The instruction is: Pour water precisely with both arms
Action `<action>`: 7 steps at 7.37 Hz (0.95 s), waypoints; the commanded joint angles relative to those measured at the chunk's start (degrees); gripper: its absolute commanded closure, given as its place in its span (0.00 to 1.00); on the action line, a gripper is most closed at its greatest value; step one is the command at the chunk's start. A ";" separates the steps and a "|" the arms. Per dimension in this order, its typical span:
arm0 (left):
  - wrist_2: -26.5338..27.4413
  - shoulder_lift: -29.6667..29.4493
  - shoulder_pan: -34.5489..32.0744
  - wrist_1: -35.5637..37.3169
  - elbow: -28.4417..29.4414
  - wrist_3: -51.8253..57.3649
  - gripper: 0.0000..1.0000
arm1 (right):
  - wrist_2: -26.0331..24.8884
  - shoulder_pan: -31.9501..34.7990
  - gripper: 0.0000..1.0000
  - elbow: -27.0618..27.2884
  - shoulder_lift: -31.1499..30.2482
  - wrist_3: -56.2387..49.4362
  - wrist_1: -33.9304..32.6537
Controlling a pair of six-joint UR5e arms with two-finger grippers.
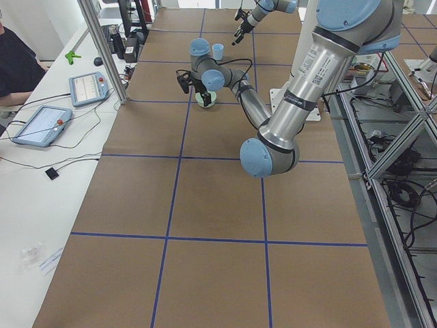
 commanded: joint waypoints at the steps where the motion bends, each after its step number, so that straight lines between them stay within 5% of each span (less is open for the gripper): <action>1: 0.07 0.31 0.20 -0.05 -0.02 -0.08 0.00 | -8.05 -2.71 0.01 -6.29 2.37 1.20 -0.08; 7: 0.34 0.30 0.38 -0.14 0.42 -0.08 0.00 | -18.89 -3.33 0.01 -17.21 8.09 3.03 0.62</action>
